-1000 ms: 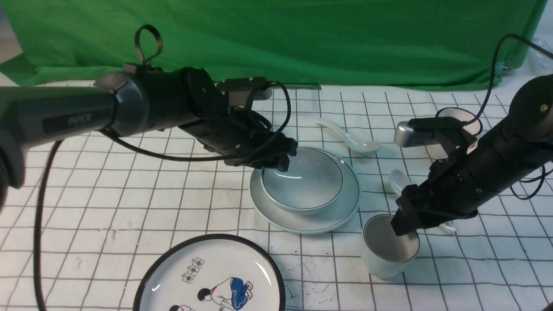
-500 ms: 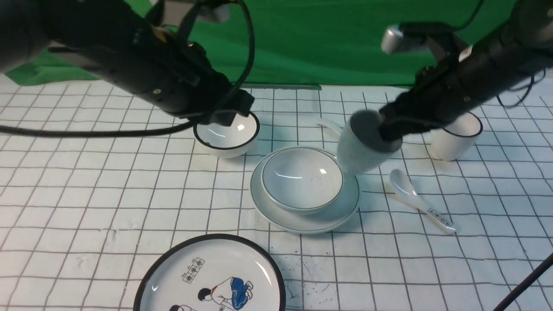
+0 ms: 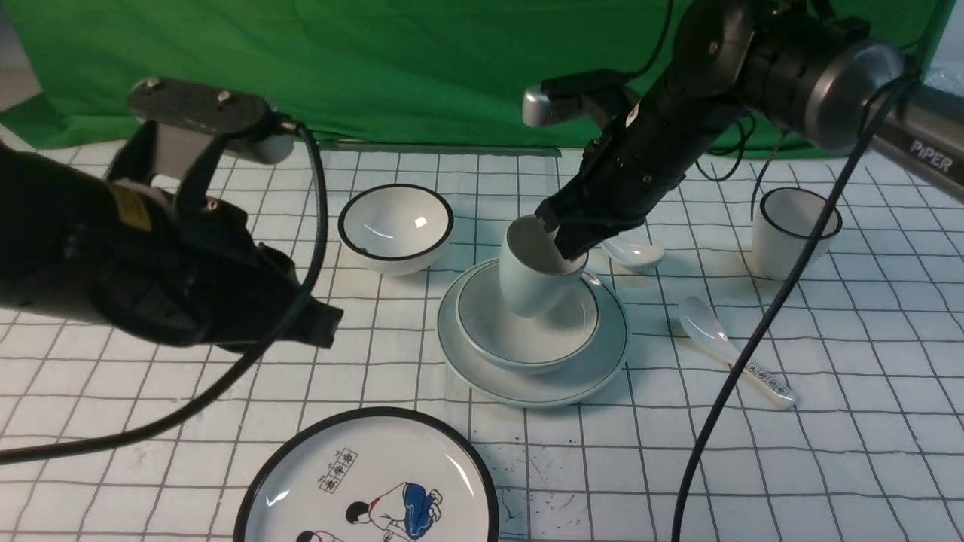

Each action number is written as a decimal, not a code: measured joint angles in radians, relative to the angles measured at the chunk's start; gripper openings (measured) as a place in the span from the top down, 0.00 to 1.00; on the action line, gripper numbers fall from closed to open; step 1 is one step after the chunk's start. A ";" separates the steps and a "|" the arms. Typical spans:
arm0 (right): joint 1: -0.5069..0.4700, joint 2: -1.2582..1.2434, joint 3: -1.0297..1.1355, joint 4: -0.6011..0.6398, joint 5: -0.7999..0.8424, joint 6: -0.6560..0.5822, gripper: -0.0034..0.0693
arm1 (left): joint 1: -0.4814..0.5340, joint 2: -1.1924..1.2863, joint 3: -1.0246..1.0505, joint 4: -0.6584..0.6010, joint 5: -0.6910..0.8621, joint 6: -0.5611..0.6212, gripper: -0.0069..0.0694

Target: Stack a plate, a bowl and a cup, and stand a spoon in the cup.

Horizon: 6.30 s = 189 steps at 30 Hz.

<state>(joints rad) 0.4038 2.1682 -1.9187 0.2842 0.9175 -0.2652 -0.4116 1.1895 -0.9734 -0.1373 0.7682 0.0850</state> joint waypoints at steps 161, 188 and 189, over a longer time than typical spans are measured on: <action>-0.138 -1.792 1.402 -0.201 -0.720 0.229 0.92 | 0.000 -0.098 0.003 0.003 -0.037 -0.085 0.90; -0.139 -2.076 1.774 -0.199 -1.083 0.260 0.70 | 0.000 -0.880 0.610 0.003 -0.445 -0.109 0.90; -0.139 -2.076 1.774 -0.199 -1.083 0.260 0.70 | 0.000 -0.888 0.616 0.003 -0.445 -0.109 0.90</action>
<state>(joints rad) 0.2646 0.0920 -0.1443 0.0848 -0.1653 -0.0056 -0.4116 0.3010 -0.3577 -0.1343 0.3229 -0.0236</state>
